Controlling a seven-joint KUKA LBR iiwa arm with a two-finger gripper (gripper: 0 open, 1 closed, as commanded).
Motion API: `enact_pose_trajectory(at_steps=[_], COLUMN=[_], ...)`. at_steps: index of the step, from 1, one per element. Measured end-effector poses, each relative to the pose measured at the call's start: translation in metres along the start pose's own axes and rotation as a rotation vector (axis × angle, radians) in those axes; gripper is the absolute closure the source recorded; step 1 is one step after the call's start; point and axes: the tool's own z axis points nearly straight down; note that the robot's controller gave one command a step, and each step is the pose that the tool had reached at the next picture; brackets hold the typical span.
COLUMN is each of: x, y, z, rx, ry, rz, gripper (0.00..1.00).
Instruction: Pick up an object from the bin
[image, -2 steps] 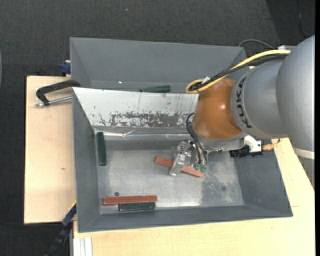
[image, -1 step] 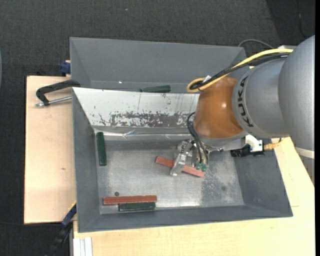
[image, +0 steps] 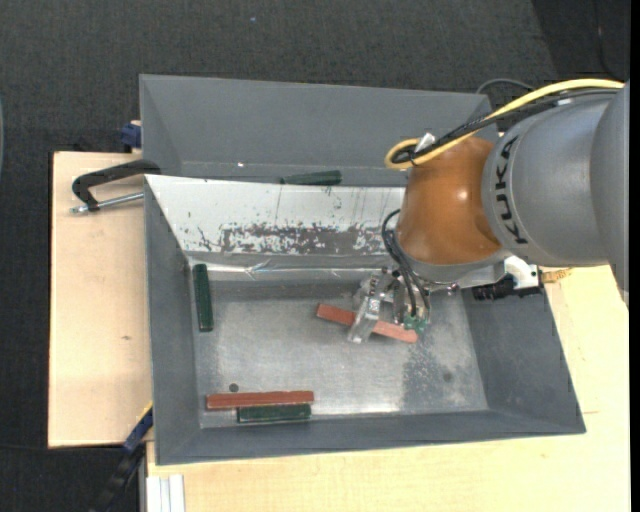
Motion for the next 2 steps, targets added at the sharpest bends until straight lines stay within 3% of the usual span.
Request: enact_pose_trajectory(at_steps=[1,2], x=[-0.002,0.014], y=[0.004,-0.025], z=[-0.035,-0.101], rx=[0.003,0.002], ry=[0.009,0.009], rz=[-0.057,-0.044], gripper=[1.0,1.0])
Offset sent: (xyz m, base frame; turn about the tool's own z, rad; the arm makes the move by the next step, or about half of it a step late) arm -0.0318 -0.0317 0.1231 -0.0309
